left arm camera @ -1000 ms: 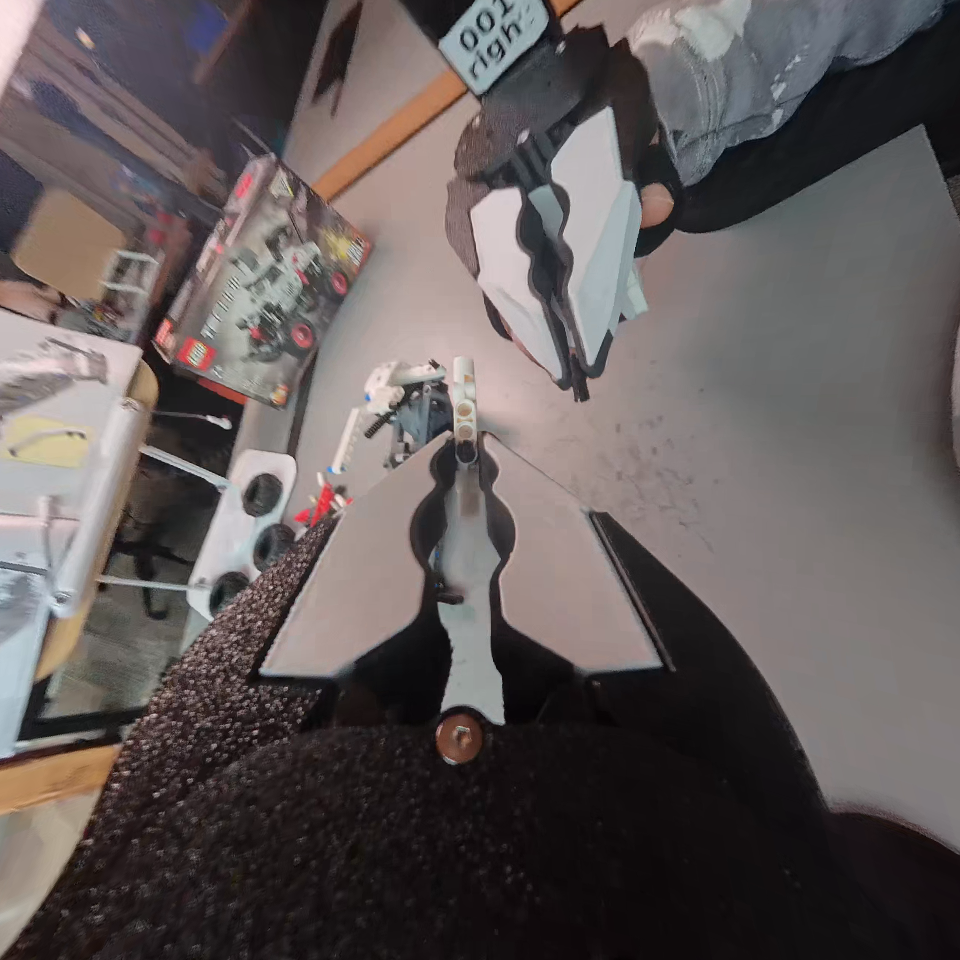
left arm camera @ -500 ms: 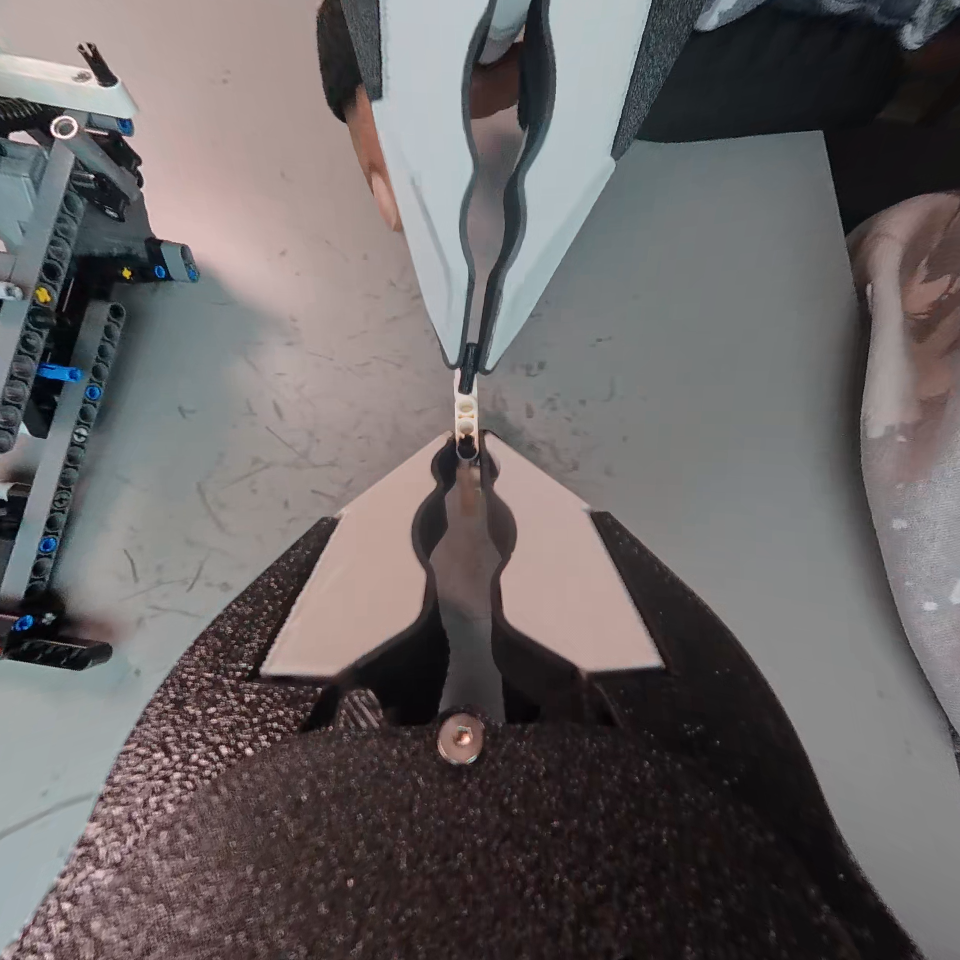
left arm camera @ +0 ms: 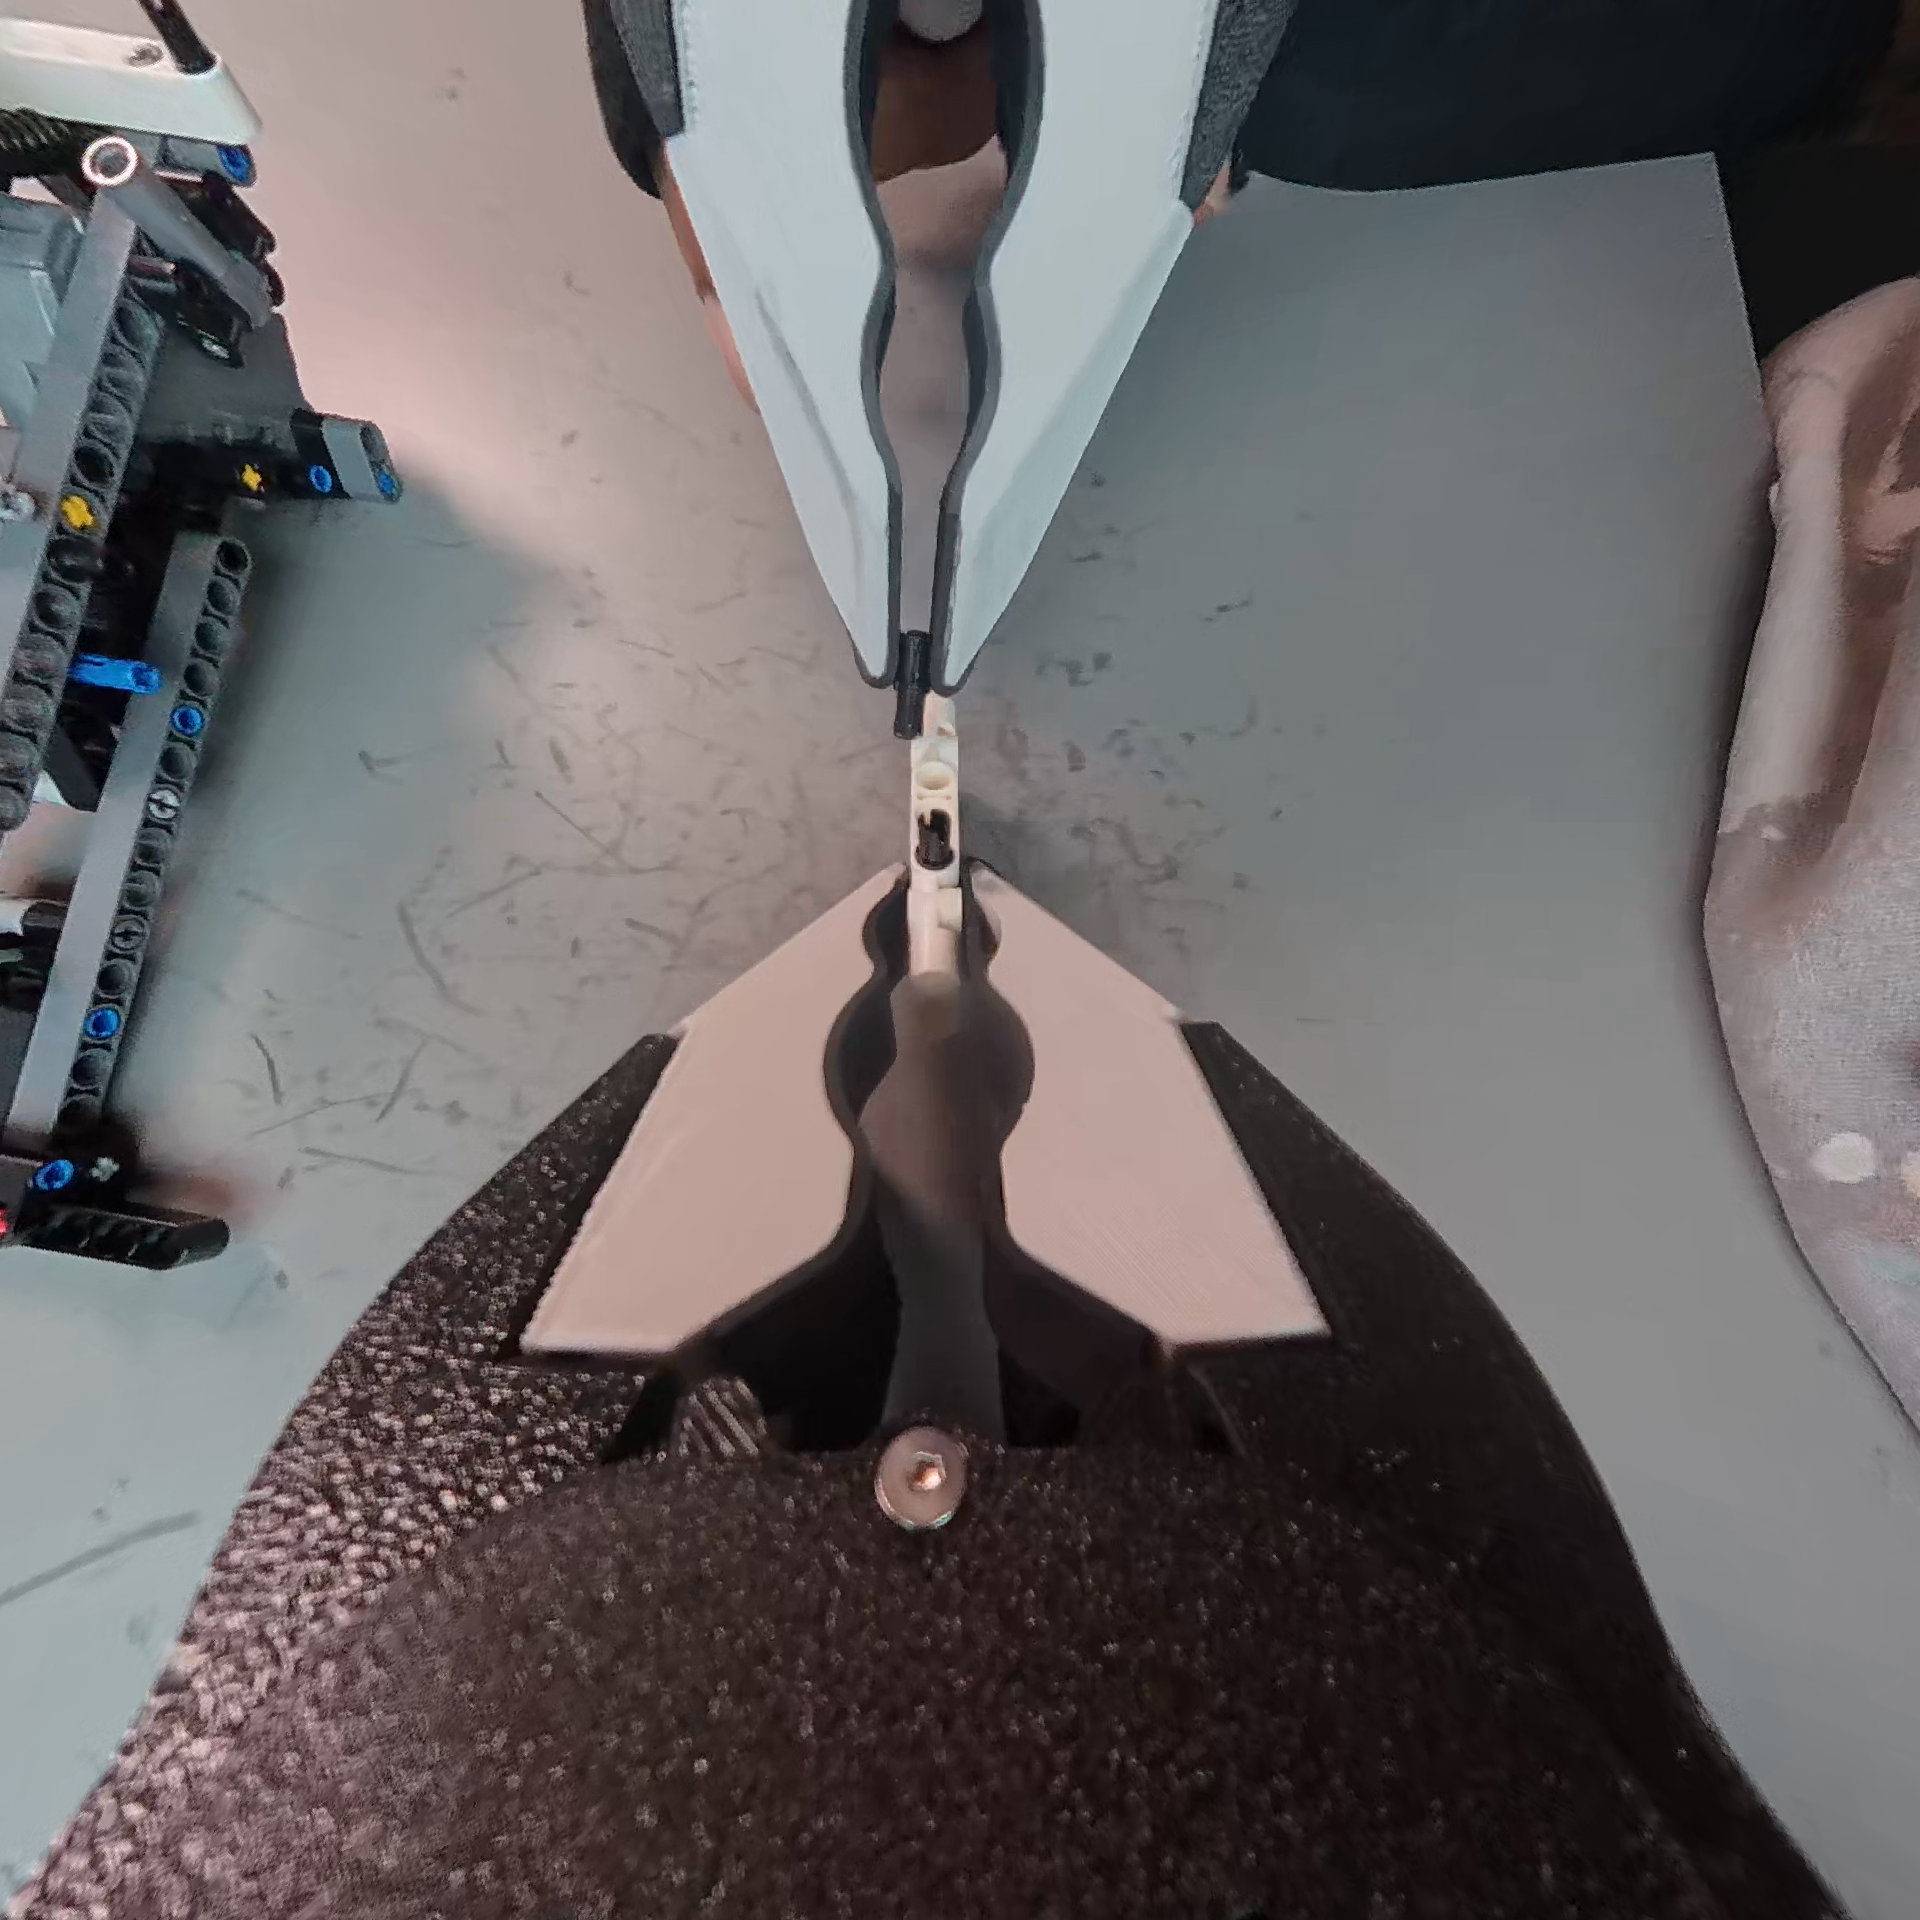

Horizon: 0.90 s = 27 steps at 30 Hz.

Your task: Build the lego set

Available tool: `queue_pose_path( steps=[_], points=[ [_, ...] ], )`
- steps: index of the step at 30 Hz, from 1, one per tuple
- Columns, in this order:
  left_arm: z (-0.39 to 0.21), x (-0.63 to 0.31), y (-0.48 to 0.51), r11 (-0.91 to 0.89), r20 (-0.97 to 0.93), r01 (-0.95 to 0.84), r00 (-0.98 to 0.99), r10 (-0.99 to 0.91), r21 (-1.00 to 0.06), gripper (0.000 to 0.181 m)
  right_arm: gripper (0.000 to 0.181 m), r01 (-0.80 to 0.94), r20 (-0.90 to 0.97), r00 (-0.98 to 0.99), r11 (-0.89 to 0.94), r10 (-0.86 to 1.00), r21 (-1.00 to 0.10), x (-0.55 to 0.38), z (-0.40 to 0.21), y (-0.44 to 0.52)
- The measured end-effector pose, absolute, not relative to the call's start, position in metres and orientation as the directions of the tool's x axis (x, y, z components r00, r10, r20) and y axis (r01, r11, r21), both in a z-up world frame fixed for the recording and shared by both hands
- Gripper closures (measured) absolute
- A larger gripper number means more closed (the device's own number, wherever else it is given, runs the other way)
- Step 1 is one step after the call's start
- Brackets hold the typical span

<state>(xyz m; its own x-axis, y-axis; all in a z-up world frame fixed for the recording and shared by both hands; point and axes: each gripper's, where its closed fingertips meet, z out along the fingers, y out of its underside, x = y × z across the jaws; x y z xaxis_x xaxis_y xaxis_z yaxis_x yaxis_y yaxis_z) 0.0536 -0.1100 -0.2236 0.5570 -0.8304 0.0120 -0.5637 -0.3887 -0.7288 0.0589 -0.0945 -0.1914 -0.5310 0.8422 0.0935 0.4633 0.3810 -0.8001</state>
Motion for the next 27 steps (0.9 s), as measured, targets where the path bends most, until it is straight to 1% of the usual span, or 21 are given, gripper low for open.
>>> queue_pose_path(
  steps=[3,7,11,19,22,27],
  points=[
    [-0.223,0.053,-0.109,-0.438,0.072,-0.536,0.571,-0.818,-0.722,0.173,0.177,0.46,0.093,-0.537,0.383,0.838,-0.801,0.054,-0.181,-0.1],
    [-0.223,0.053,-0.108,-0.453,0.088,-0.533,0.573,-0.815,-0.715,0.173,0.177,0.518,0.123,-0.541,0.445,0.832,-0.73,0.048,-0.19,-0.1],
    [-0.223,0.053,-0.108,-0.452,0.076,-0.543,0.578,-0.812,-0.708,0.174,0.177,0.546,0.106,-0.571,0.474,0.814,-0.691,0.048,-0.19,-0.101],
    [-0.223,0.055,-0.109,-0.454,0.055,-0.569,0.581,-0.812,-0.686,0.174,0.177,0.575,0.122,-0.676,0.624,0.727,-0.529,0.048,-0.191,-0.105],
    [-0.223,0.055,-0.11,-0.446,0.045,-0.579,0.576,-0.816,-0.682,0.174,0.177,0.585,0.106,-0.701,0.654,0.705,-0.48,0.049,-0.192,-0.106],
    [-0.223,0.056,-0.112,-0.438,0.046,-0.579,0.567,-0.822,-0.688,0.175,0.177,0.554,0.123,-0.766,0.746,0.63,-0.371,0.048,-0.192,-0.109]
  ],
)
